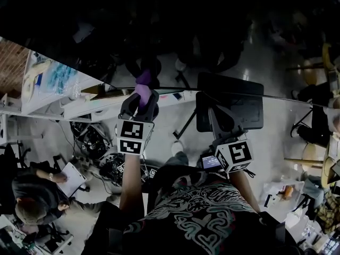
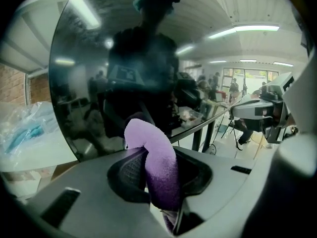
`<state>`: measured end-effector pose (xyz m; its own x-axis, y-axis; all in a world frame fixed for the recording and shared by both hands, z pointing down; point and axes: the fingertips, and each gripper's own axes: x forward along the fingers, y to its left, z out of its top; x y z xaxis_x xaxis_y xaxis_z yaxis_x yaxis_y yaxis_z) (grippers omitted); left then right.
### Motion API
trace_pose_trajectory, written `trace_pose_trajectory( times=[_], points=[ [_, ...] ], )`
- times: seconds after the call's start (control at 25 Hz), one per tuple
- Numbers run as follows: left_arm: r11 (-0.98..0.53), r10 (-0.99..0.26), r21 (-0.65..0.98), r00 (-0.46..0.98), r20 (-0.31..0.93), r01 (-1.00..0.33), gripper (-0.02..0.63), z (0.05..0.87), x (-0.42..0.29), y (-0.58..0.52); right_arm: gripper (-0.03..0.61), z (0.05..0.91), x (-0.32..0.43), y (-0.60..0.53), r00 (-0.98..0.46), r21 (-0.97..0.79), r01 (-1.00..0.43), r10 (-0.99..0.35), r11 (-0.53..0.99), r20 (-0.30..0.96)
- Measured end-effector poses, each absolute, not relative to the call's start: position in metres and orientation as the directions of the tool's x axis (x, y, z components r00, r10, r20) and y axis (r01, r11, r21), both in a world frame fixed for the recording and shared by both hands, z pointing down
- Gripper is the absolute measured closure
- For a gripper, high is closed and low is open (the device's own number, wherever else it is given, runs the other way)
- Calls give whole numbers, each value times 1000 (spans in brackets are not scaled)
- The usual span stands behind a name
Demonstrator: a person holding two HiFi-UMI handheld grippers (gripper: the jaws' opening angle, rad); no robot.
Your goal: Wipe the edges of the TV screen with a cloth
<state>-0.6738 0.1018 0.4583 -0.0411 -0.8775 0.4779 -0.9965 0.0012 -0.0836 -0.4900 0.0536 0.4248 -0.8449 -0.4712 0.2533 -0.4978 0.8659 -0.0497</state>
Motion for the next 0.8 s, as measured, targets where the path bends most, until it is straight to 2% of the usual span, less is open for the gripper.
trace_pose_trajectory(
  times=[0.44, 0.8],
  points=[
    [-40, -872, -94, -11, 489, -995, 505, 455, -630, 83, 548, 423, -448, 36, -832, -66, -523, -493, 850, 255],
    [-68, -871, -88, 16, 490, -994, 505, 454, -619, 78, 548, 420, -443, 37, -827, -65, -531, -500, 845, 256]
  ],
)
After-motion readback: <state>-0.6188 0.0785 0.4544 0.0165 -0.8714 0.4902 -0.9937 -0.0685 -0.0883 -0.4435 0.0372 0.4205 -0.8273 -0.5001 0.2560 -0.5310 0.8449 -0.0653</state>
